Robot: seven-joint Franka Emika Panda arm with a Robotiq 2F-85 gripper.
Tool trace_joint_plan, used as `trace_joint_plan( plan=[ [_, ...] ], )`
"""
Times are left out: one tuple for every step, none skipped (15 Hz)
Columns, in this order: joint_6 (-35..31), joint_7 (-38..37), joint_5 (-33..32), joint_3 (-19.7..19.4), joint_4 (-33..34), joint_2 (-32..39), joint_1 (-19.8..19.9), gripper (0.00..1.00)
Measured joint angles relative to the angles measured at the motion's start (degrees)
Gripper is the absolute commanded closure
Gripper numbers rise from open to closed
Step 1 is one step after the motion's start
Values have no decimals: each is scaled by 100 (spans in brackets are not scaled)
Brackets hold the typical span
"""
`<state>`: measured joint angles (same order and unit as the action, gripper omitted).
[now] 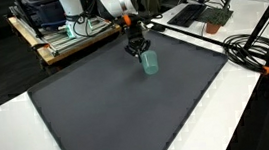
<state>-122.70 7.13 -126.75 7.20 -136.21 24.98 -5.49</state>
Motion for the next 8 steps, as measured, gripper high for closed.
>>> trace_joint_plan(
  plan=[
    [-2, 0, 0, 0, 7, 24, 3, 99],
    [-8, 2, 0, -2, 15, 51, 6, 99],
    [-21, 3, 0, -3, 25, 81, 9, 99],
    [-33, 5, 0, -5, 41, 118, 12, 99],
    [-39, 5, 0, -9, 59, 161, 14, 99],
    [-39, 8, 7, -16, 79, 202, 15, 99],
    [-39, 9, 13, -24, 101, 244, 19, 99],
    [-39, 9, 14, -32, 128, 288, 27, 99]
  ],
)
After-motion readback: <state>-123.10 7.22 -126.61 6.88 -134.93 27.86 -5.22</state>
